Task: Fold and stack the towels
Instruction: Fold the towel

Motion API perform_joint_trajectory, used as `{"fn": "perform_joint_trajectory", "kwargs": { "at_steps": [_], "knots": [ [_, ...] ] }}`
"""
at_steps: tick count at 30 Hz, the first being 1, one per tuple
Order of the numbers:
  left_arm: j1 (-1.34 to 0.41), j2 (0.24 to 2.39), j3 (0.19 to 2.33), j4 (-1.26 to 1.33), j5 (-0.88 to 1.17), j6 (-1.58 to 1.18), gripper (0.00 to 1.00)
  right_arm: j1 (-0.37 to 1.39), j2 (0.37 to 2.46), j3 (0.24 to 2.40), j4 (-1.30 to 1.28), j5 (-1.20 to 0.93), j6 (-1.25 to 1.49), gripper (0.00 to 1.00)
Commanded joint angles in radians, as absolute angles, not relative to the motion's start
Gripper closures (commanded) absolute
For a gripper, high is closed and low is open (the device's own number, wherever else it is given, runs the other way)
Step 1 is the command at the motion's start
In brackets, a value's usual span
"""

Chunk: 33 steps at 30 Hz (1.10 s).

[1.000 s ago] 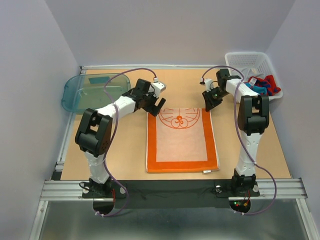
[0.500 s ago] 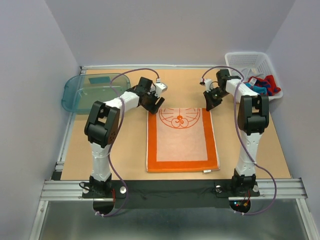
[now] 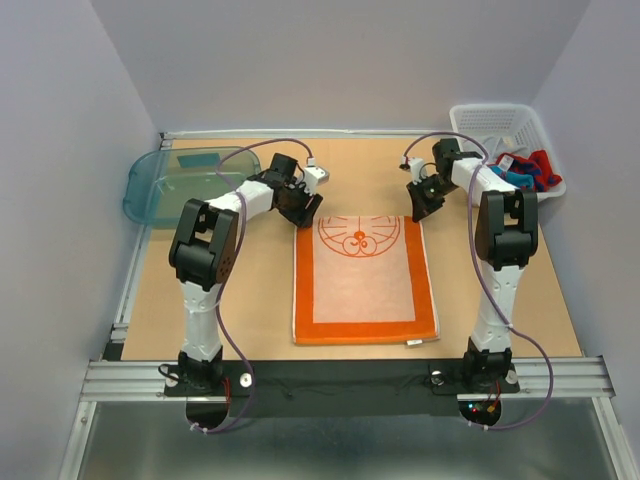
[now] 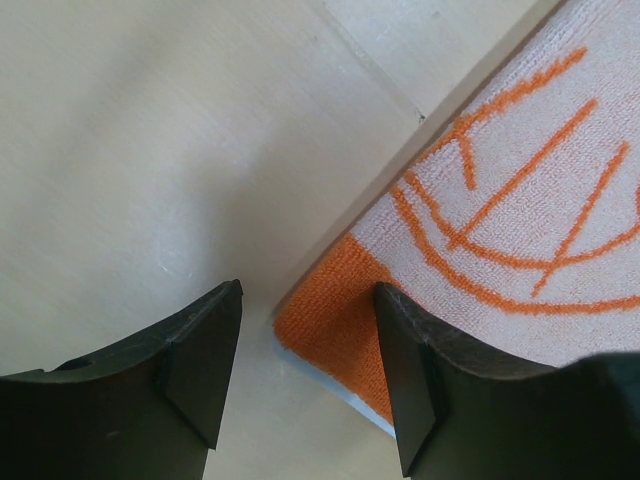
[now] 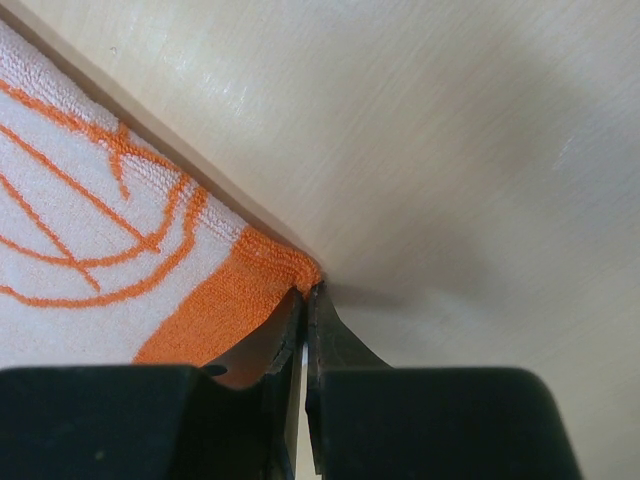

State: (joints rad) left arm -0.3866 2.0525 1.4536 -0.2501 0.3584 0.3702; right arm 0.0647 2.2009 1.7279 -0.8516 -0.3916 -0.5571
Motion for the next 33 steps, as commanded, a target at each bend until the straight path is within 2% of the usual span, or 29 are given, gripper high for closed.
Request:
{"fn": "perform_joint_trajectory", "kwargs": {
  "at_steps": [1,12,13,19,20,22,23,25,33],
  "knots": [
    [-0.385,2.071,1.477,-0.282,0.361,0.387,0.34,0.069,2.260,1.712,-0.859,-0.341,-0.563,0.95],
    [-0.385,2.099,1.445,-0.282,0.322,0.365,0.58,0.071,2.263,1.704,-0.851,-0.328,-0.560,0.95],
    [-0.384,2.095,1.436,-0.276,0.312,0.365,0.63,0.071,2.264,1.706,-0.848,-0.324,-0.560,0.95],
    [-0.380,2.086,1.407,-0.265,0.278,0.354,0.78,0.071,2.266,1.713,-0.839,-0.322,-0.557,0.97],
    [-0.380,2.086,1.413,-0.265,0.269,0.354,0.85,0.071,2.266,1.718,-0.836,-0.321,-0.551,0.99],
    [-0.374,2.080,1.425,-0.268,0.267,0.354,0.86,0.071,2.260,1.741,-0.835,-0.318,-0.539,1.00],
    [-0.373,2.079,1.442,-0.268,0.267,0.356,0.94,0.071,2.255,1.752,-0.830,-0.313,-0.534,1.00],
    [-0.368,2.068,1.477,-0.265,0.264,0.363,1.00,0.071,2.238,1.787,-0.824,-0.307,-0.525,1.00],
    [-0.360,2.048,1.640,-0.223,0.250,0.391,1.00,0.071,2.206,1.959,-0.750,-0.258,-0.482,1.00]
  ]
}}
